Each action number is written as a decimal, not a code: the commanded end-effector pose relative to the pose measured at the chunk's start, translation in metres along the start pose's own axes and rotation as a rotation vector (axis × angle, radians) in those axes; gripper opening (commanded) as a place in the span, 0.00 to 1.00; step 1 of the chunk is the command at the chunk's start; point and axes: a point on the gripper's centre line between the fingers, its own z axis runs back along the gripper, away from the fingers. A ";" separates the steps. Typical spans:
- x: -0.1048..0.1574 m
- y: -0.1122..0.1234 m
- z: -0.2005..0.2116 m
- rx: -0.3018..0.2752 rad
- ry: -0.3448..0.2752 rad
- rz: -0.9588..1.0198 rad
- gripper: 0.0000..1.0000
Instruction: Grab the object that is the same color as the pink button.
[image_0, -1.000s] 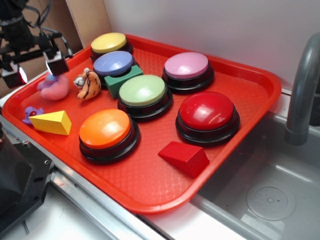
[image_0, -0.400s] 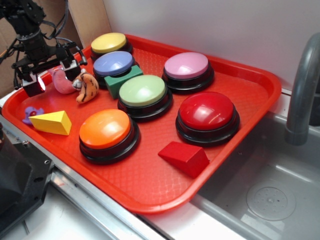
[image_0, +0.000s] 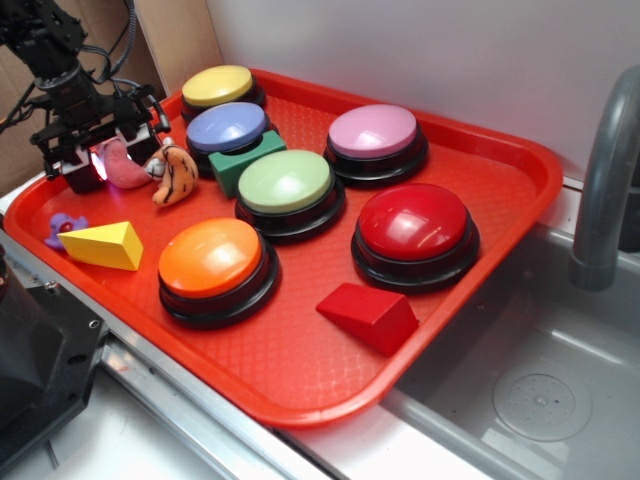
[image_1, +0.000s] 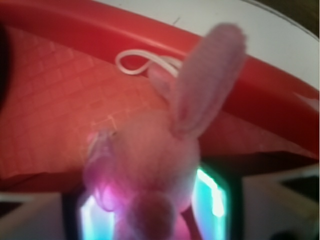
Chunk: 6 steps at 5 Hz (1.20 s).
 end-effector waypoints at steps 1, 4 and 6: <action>0.000 0.008 0.010 0.032 -0.048 -0.088 0.00; -0.026 -0.026 0.126 -0.083 -0.031 -0.505 0.00; -0.095 -0.071 0.150 -0.163 0.127 -0.825 0.00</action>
